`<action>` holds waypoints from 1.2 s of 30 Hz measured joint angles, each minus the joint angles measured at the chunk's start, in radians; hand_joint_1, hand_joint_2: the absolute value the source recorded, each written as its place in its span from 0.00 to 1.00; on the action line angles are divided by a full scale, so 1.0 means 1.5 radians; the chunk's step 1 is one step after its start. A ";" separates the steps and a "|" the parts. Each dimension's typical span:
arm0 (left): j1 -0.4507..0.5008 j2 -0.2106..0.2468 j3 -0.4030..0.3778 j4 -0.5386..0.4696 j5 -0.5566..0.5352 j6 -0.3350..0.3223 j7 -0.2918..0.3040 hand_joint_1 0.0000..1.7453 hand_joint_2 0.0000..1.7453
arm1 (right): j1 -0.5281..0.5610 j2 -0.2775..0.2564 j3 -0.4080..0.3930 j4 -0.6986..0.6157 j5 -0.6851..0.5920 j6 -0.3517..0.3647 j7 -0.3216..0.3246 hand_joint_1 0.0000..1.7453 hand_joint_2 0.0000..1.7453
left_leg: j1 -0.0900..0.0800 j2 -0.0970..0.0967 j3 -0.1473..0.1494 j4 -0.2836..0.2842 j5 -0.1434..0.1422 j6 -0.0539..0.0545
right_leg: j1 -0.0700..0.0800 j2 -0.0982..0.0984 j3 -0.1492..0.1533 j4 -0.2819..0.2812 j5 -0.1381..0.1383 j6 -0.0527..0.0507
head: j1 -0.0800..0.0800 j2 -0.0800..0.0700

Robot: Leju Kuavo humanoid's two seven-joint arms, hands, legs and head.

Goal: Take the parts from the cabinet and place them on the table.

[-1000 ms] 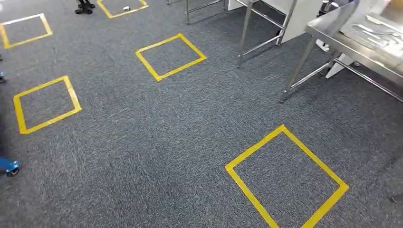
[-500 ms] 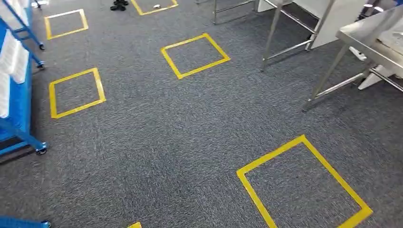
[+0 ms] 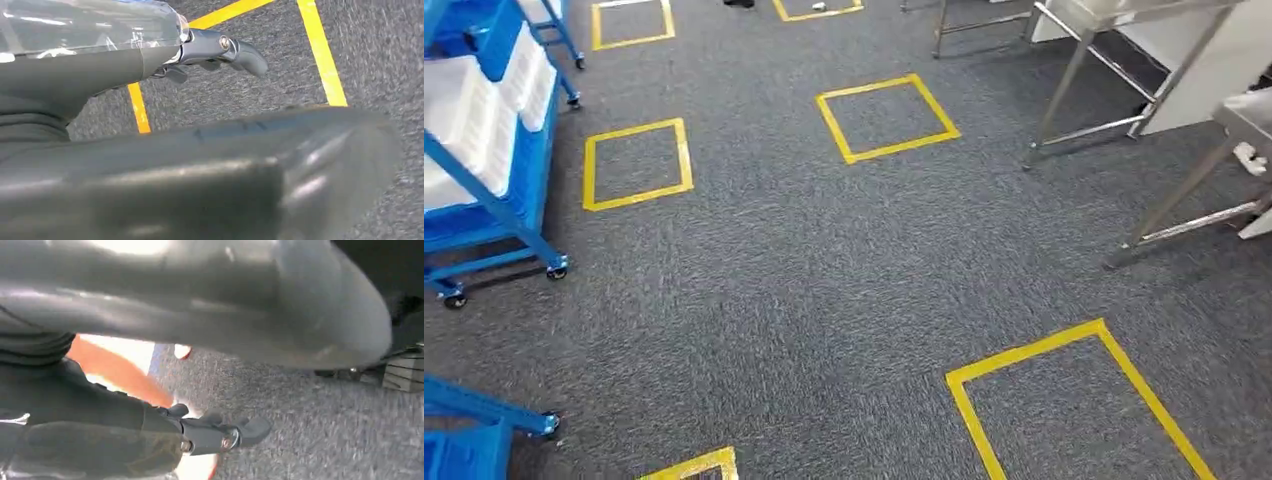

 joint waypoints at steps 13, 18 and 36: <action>0.005 -0.006 -0.006 0.000 -0.004 -0.001 0.006 0.00 0.00 | 0.004 -0.008 0.038 0.000 -0.005 -0.004 0.014 0.00 0.00 | 0.007 -0.031 -0.029 0.056 -0.032 -0.038 | -0.011 0.021 0.045 -0.131 0.092 -0.021 | -0.001 0.000; 0.005 -0.006 -0.008 0.000 0.001 -0.005 0.023 0.00 0.00 | 0.008 -0.012 0.038 0.000 -0.006 -0.003 0.036 0.00 0.00 | 0.007 -0.005 -0.114 0.229 -0.093 -0.041 | 0.000 -0.022 0.047 -0.130 0.087 -0.028 | -0.001 0.000; 0.001 -0.040 -0.005 0.001 0.017 -0.012 0.052 0.00 0.00 | 0.004 -0.066 0.038 -0.001 -0.009 -0.026 0.017 0.00 0.00 | 0.003 -0.047 -0.004 0.020 -0.007 -0.007 | -0.017 0.020 0.024 -0.081 0.090 0.015 | 0.000 0.000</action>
